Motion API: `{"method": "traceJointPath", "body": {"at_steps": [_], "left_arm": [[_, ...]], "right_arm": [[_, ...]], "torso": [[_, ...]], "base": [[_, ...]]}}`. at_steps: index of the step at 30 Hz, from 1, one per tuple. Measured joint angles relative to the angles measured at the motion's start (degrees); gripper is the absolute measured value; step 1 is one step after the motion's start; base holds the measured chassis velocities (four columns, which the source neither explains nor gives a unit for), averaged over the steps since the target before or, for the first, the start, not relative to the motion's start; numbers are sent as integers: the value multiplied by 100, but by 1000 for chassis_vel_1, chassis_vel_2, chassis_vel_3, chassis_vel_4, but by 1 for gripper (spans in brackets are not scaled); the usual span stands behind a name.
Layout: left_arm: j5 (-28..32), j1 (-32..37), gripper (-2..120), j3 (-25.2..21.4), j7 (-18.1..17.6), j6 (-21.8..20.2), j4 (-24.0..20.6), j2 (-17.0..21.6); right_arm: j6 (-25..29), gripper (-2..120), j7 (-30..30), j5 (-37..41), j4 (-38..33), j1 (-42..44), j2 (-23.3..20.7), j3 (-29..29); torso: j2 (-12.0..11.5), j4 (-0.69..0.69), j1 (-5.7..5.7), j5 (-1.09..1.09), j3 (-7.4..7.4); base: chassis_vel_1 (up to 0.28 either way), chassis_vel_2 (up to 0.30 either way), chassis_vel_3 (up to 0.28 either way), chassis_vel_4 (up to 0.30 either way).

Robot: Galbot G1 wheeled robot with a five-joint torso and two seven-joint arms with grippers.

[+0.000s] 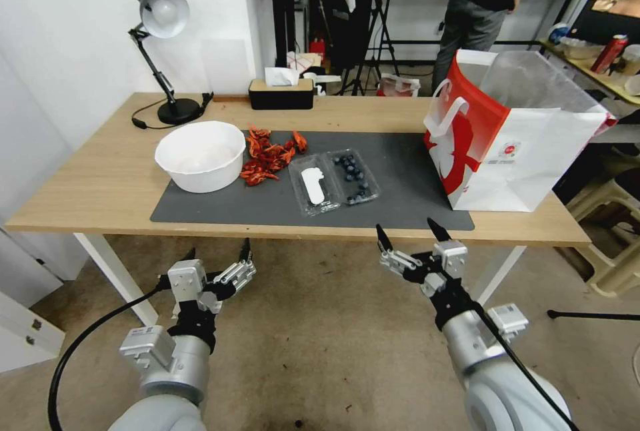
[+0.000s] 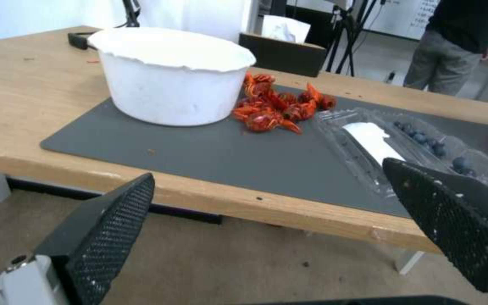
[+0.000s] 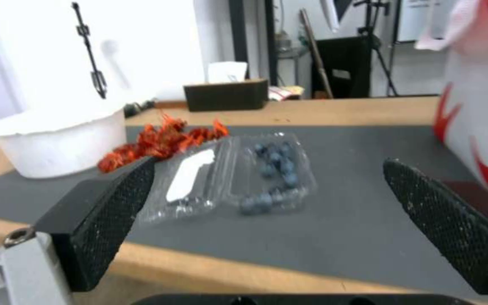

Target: Close the takeout container lid, then place the container into the takeout bag.

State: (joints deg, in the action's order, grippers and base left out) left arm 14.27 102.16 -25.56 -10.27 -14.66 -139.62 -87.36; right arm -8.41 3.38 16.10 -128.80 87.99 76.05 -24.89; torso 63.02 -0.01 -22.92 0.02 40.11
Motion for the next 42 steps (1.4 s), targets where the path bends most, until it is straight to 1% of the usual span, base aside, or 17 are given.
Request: {"method": "traceJointPath", "body": {"at_steps": [2, 6, 8, 9, 12, 13, 16, 17, 21, 22, 25, 26, 28, 29, 31, 33, 42], "left_arm": [[-4, 31, 100, -3, 5, 17, -13, -41], [-43, 69, 100, -11, -6, 62, 0, -48], [-80, 88, 100, -35, -22, 113, 30, -52], [-80, 88, 100, -35, -22, 113, 30, -52], [-125, 102, 100, -47, 80, 116, 35, -101], [-125, 102, 100, -47, 80, 116, 35, -101], [-165, 111, 100, -41, 120, 116, 38, -143], [-165, 111, 100, -41, 120, 116, 38, -143], [-171, 118, 100, -65, 117, 134, 68, -149], [-171, 118, 100, -65, 117, 134, 68, -149], [-190, 128, 100, -72, 105, 173, 99, -170], [-190, 128, 100, -72, 105, 173, 99, -170], [-212, 135, 100, -71, 98, 193, 111, -186], [-212, 135, 100, -71, 98, 193, 111, -186], [-241, 144, 100, -62, 95, 204, 115, -201], [-256, 152, 100, -55, 94, 207, 117, -206], [-263, 158, 100, -68, 94, 215, 126, -186]], "right_arm": [[63, 100, -45, 440, 338, -418, -238, 69], [40, 100, -129, 814, 582, -782, -424, 158], [-139, 100, -323, 1093, 878, -1276, -599, 318], [-139, 100, -323, 1093, 878, -1276, -599, 318], [-566, 100, -700, 1368, 1093, -1888, -734, 535], [-566, 100, -700, 1368, 1093, -1888, -734, 535], [-1010, 100, -1117, 1556, 1274, -2459, -811, 735], [-1010, 100, -1117, 1556, 1274, -2459, -811, 735], [-1932, 100, -1733, 1745, 1462, -3071, -941, 1001], [-1932, 100, -1733, 1745, 1462, -3071, -941, 1001], [-2682, 100, -2401, 2003, 1543, -3431, -998, 1226], [-2682, 100, -2401, 2003, 1543, -3431, -998, 1226], [-3076, 100, -2808, 2170, 1634, -3707, -995, 1376], [-3076, 100, -2808, 2170, 1634, -3707, -995, 1376], [-3321, 100, -3149, 2370, 1692, -3927, -970, 1491], [-3378, 100, -3348, 2424, 1773, -4099, -971, 1616], [-3410, 100, -3473, 2164, 2167, -4427, -1084, 2017]], "torso": [[0, 0, 0, -1, 0], [0, 1, 0, -1, 0], [0, 1, 0, -1, 0], [0, 1, 0, -1, 0], [0, 1, 0, -2, 0], [0, 1, 0, -2, 0], [0, 0, 0, -2, 0], [0, 0, 0, -2, 0], [0, 1, 0, -2, 0], [0, 1, 0, -2, 0], [0, 2, 0, -2, 0], [0, 2, 0, -2, 0], [0, 1, 0, -3, 0], [0, 1, 0, -3, 0], [0, 1, 0, -2, 0], [0, 1, 0, -2, 0], [0, 1, 0, -2, 0]], "base": [[0, 0, 0, 0], [0, 0, 0, 0], [0, 0, 0, 0], [0, 0, 0, 0], [0, 0, 0, 0], [0, 0, 0, 0], [0, 0, 0, 0], [0, 0, 0, 0], [0, 0, 0, 0], [0, 0, 0, 0], [0, 0, 0, 0], [0, 0, 0, 0], [0, 0, 0, 0], [0, 0, 0, 0], [0, 0, 0, 0], [0, 0, 0, 0], [0, 0, 0, 0]]}}
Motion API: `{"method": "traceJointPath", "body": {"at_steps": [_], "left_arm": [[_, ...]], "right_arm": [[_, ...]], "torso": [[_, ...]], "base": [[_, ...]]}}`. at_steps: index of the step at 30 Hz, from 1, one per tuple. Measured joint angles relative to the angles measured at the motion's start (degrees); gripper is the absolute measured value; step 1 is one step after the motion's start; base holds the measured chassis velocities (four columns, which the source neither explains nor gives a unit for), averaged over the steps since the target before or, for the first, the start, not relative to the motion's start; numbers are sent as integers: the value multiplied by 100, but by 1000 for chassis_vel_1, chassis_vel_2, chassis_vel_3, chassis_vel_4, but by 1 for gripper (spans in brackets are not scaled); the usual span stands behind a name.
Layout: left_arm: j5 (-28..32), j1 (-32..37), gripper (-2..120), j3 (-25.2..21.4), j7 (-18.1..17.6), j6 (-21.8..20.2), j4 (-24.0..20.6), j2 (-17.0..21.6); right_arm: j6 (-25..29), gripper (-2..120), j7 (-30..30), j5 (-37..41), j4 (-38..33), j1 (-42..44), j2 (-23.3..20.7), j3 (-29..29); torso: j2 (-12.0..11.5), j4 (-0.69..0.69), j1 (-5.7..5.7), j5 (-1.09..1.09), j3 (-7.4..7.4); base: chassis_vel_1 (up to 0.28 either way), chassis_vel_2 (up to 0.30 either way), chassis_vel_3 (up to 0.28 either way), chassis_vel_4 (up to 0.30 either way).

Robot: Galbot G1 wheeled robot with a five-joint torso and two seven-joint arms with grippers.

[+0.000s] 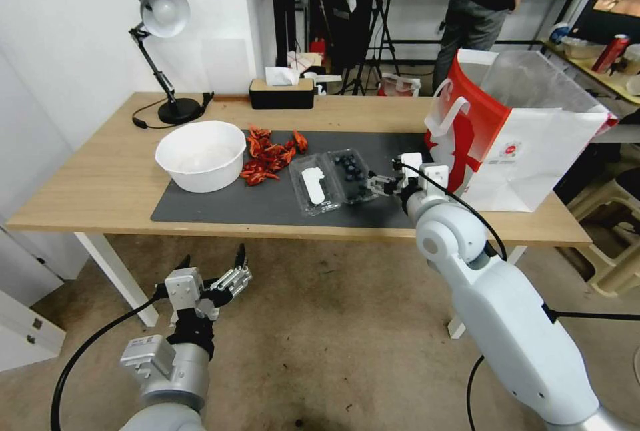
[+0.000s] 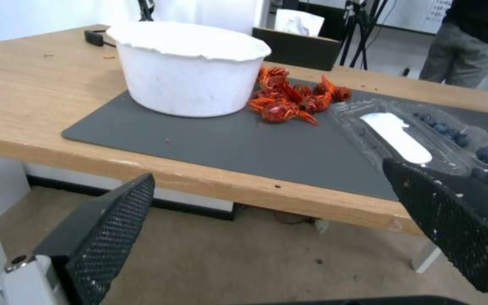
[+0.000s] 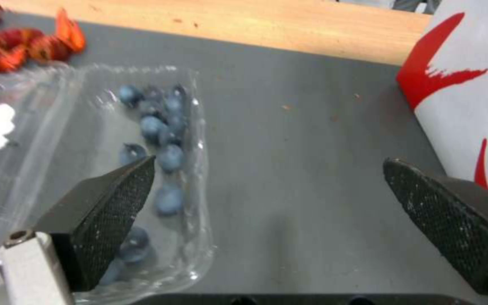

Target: Close the takeout container lid, then place the container into the takeout bag.

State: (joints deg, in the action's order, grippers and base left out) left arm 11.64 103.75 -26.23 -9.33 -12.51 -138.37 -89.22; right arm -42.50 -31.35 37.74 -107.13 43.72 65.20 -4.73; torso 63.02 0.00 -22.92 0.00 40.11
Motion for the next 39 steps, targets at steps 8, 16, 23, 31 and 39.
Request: {"method": "traceJointPath", "body": {"at_steps": [8, 16, 23, 31, 39], "left_arm": [[0, -20, 100, 2, 0, 2, 49, 1], [6, -48, 100, 4, -25, 21, 99, 6], [8, -56, 100, 26, -37, 30, 107, -13], [12, -49, 100, 12, -42, 41, 104, 9], [12, -55, 100, 24, -50, 79, 117, 4]], "right_arm": [[17, 100, 24, -197, 193, -100, -101, 204], [29, 100, 2, -193, 305, -134, -97, 269], [37, 100, 84, -183, 352, -88, -85, 264], [40, 100, 90, -177, 354, -51, -109, 236], [43, 100, 126, -167, 387, -19, -132, 203]], "torso": [[0, 0, 0, 0, 0], [0, 0, 0, 0, 0], [0, 0, 0, 1, -1], [1, 0, 0, 0, -1], [1, 0, 1, 1, -1]], "base": [[0, 0, 0, 0], [0, 0, 0, 0], [0, 0, 0, 0], [0, 0, 0, 0], [0, 0, 0, 0]]}}
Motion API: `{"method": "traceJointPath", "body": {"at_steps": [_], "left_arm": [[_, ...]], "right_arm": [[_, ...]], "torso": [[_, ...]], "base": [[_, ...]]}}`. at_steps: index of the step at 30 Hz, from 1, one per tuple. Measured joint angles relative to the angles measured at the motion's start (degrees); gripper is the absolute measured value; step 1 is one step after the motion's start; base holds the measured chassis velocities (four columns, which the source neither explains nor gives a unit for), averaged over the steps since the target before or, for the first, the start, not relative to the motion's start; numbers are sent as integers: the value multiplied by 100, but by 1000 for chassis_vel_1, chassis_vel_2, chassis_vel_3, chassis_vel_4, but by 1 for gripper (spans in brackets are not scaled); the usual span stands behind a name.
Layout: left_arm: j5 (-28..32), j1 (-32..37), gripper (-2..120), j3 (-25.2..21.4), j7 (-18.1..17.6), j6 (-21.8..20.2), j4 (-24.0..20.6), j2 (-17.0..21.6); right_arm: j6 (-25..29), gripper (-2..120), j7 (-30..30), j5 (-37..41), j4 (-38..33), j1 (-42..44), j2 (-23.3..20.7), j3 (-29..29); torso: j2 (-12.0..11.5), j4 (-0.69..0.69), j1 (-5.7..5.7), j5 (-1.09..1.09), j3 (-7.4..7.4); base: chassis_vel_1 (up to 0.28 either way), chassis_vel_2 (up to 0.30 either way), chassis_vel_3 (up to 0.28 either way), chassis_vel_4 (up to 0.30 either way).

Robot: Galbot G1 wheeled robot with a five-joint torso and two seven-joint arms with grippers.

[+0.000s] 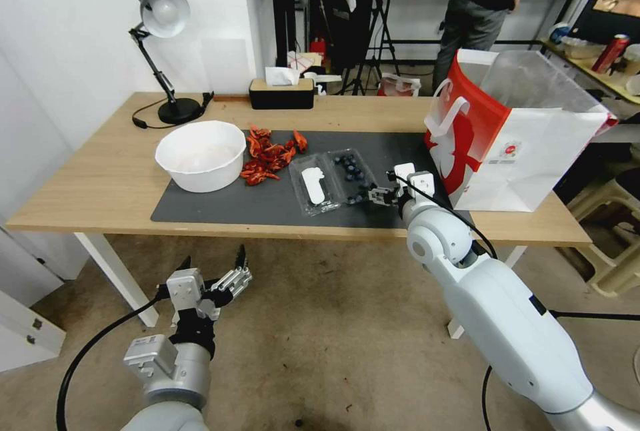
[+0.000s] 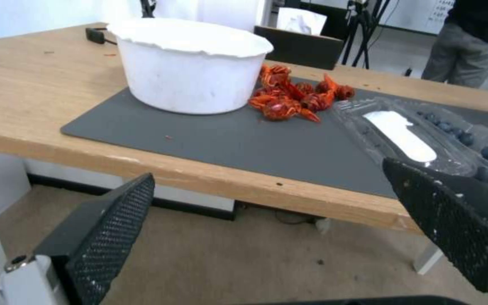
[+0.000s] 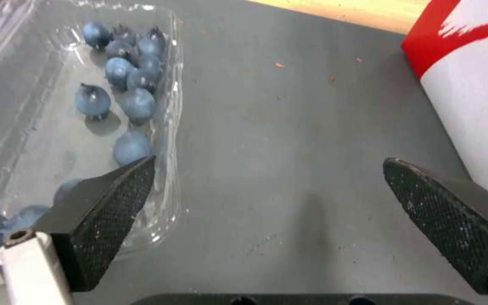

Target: Close the takeout container lid, then place the container into the takeout bag.

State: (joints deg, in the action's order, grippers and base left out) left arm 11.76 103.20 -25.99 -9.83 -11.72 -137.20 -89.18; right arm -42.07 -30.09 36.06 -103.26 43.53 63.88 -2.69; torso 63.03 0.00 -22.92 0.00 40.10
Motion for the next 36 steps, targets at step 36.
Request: {"method": "traceJointPath", "body": {"at_steps": [36], "left_arm": [[-1, 41, 100, -6, -42, 80, -73, 37]], "right_arm": [[38, 100, 66, 161, -288, 182, -3, -288]], "torso": [[0, 0, 1, 0, 0]], "base": [[0, 0, 0, 0]]}}
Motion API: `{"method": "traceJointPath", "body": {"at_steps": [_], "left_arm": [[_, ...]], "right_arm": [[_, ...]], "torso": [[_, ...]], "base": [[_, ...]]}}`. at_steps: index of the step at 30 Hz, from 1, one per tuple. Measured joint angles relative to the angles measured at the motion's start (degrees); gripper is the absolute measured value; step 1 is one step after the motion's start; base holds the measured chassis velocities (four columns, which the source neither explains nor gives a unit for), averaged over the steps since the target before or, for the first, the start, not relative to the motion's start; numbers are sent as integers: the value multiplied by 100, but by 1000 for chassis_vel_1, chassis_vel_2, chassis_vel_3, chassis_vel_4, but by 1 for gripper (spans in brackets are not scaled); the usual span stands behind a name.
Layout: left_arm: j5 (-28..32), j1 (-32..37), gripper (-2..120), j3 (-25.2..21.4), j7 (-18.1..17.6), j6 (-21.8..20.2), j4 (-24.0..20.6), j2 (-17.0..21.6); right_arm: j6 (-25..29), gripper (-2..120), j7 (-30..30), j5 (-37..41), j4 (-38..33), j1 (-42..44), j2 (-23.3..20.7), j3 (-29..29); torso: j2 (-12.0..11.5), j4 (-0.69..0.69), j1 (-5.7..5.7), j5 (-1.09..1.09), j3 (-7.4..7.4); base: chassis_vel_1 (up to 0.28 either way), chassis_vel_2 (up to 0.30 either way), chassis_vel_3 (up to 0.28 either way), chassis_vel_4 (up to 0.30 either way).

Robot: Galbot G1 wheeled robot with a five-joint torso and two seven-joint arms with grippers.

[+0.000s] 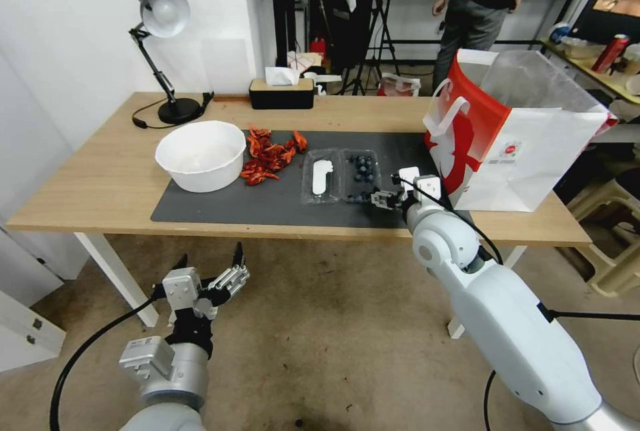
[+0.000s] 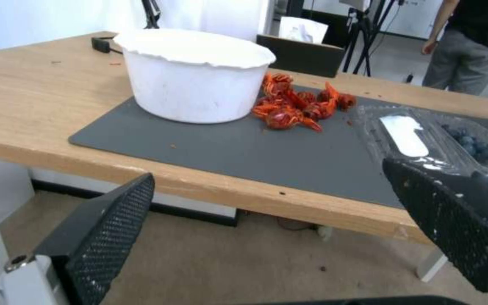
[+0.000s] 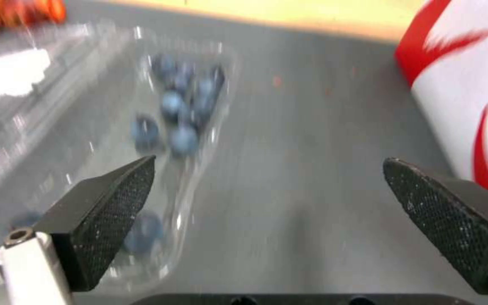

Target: Close the takeout container lid, then place the container into the takeout bag.

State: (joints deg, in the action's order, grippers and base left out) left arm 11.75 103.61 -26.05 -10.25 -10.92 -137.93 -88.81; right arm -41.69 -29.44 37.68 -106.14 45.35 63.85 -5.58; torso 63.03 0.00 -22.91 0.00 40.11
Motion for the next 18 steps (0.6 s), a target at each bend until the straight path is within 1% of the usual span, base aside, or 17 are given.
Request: {"method": "traceJointPath", "body": {"at_steps": [2, 4, 5, 8, 9, 12, 13, 17, 18], "left_arm": [[-2, 2, 100, 2, 5, 5, -1, -2], [-3, 4, 100, 4, 16, 37, -16, -4], [-3, 4, 100, 4, 16, 37, -16, -4], [-4, 3, 100, -5, 39, 62, -20, 21], [-4, 3, 100, -5, 39, 62, -20, 21], [3, -4, 100, -11, 49, 83, -20, 47], [3, -4, 100, -11, 49, 83, -20, 47], [13, -21, 100, 4, 61, 104, 4, 79], [13, -21, 100, 4, 61, 104, 4, 79]], "right_arm": [[106, 100, 68, -75, -61, 21, 1, -51], [743, 100, 369, -118, -331, 242, -49, -224], [743, 100, 369, -118, -331, 242, -49, -224], [1892, 100, 917, -230, -520, 752, -145, -409], [1892, 100, 917, -230, -520, 752, -145, -409], [2994, 100, 1486, -425, -555, 1252, -209, -621], [2994, 100, 1486, -425, -555, 1252, -209, -621], [3979, 100, 1953, -667, -652, 1954, -276, -939], [3979, 100, 1953, -667, -652, 1954, -276, -939]], "torso": [[0, 0, 0, 0, 0], [0, 0, 0, 0, 0], [0, 0, 0, 0, 0], [0, 1, 0, 1, 0], [0, 1, 0, 1, 0], [0, 1, 0, 1, 0], [0, 1, 0, 1, 0], [0, 0, 0, 1, 0], [0, 0, 0, 1, 0]], "base": [[0, 0, 0, 0], [0, 0, 0, 0], [0, 0, 0, 0], [0, 0, 0, 0], [0, 0, 0, 0], [0, 0, 0, 0], [0, 0, 0, 0], [0, 0, 0, 0], [0, 0, 0, 0]]}}
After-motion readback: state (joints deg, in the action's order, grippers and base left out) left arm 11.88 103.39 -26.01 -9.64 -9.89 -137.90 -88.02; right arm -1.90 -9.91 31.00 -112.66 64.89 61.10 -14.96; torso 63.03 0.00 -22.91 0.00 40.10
